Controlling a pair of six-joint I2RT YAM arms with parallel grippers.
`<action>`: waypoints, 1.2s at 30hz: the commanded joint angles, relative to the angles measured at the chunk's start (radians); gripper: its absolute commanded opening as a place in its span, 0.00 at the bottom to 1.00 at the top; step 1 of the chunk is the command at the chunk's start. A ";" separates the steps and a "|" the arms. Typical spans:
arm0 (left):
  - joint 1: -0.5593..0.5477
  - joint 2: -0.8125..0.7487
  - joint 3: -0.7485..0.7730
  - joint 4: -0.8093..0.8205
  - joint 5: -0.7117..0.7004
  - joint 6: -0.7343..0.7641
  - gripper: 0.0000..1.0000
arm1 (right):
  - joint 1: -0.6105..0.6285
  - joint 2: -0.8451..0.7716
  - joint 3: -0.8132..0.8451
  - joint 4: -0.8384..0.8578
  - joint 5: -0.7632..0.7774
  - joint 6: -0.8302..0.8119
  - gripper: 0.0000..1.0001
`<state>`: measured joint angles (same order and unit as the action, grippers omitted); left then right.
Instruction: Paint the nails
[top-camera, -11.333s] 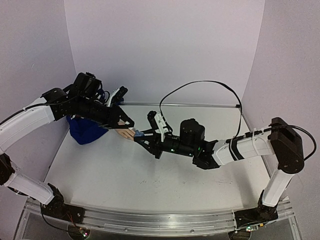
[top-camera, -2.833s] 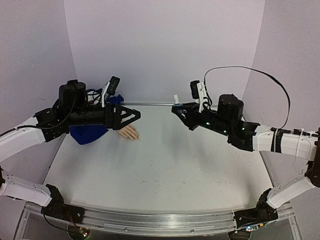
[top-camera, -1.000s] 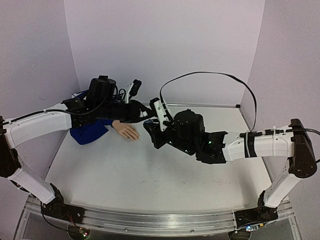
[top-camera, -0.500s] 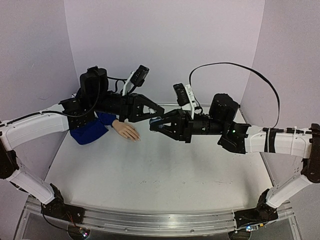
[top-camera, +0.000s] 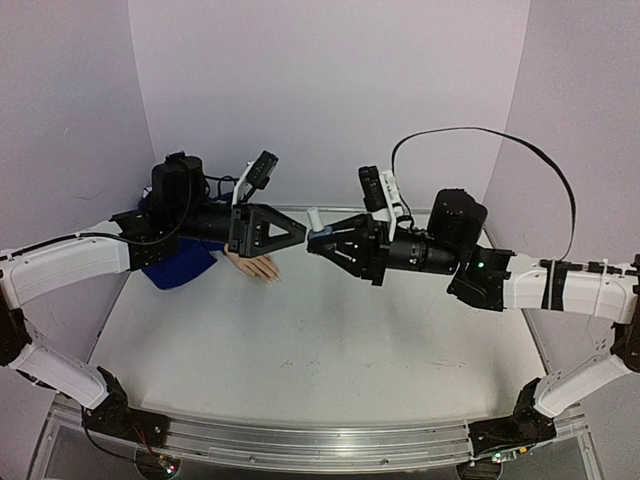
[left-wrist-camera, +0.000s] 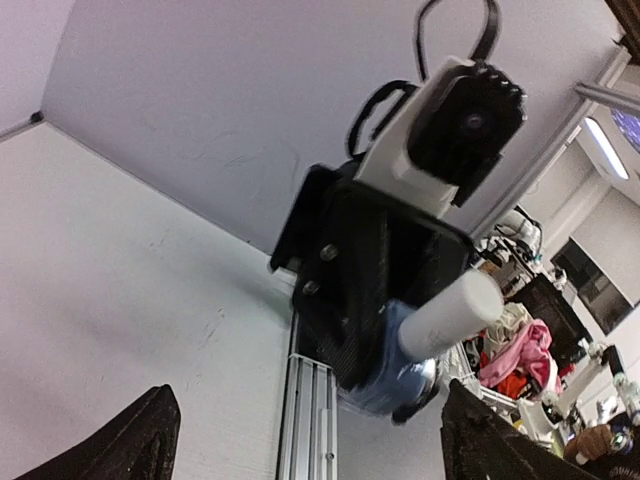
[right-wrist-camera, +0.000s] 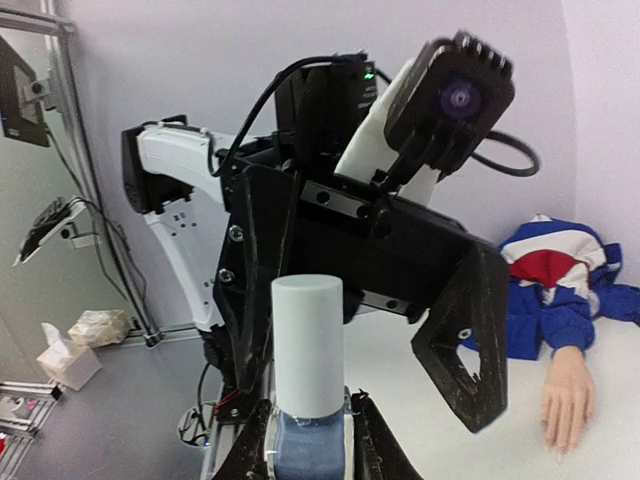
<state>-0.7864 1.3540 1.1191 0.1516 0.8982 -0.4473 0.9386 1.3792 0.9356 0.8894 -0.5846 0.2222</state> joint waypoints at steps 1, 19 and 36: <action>0.038 -0.095 -0.036 -0.044 -0.078 -0.015 0.96 | 0.003 -0.058 0.021 -0.062 0.245 -0.090 0.00; 0.039 -0.086 0.002 -0.322 -0.518 -0.164 0.65 | 0.192 0.278 0.232 -0.170 0.883 -0.104 0.00; 0.002 -0.005 0.050 -0.319 -0.470 -0.151 0.11 | 0.214 0.324 0.250 -0.100 0.848 -0.092 0.00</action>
<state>-0.7574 1.3350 1.1007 -0.1860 0.4042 -0.6270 1.1469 1.7168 1.1400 0.6827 0.2565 0.1280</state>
